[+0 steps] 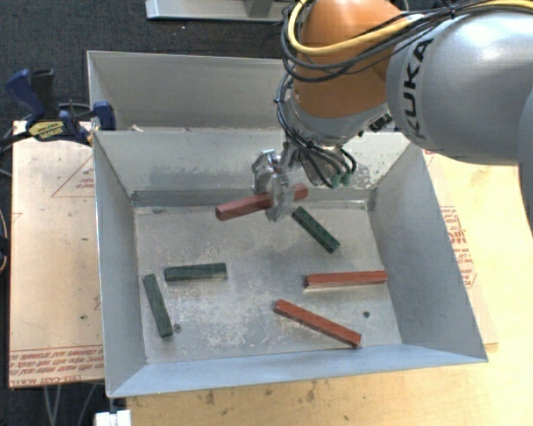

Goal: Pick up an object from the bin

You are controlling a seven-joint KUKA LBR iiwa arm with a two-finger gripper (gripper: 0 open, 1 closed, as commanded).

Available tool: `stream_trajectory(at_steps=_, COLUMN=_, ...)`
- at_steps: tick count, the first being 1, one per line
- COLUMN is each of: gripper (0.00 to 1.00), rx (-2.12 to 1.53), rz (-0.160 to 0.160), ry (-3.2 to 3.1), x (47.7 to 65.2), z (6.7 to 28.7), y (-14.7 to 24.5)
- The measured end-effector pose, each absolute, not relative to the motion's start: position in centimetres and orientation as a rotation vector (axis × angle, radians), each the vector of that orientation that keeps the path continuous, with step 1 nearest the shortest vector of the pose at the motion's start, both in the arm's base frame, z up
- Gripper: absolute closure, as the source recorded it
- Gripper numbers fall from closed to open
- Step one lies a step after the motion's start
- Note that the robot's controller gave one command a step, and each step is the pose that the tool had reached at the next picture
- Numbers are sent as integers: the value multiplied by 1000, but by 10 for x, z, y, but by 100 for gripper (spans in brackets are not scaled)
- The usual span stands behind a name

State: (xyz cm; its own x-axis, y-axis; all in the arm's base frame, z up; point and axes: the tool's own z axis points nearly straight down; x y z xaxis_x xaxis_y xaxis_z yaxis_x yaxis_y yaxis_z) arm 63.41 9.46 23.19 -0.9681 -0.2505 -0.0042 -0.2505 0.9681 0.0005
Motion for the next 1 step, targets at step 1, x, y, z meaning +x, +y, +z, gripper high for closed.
stream_trajectory(at_steps=1, gripper=100, rx=-398, rz=2, ry=3112, x=634, z=231, y=95)
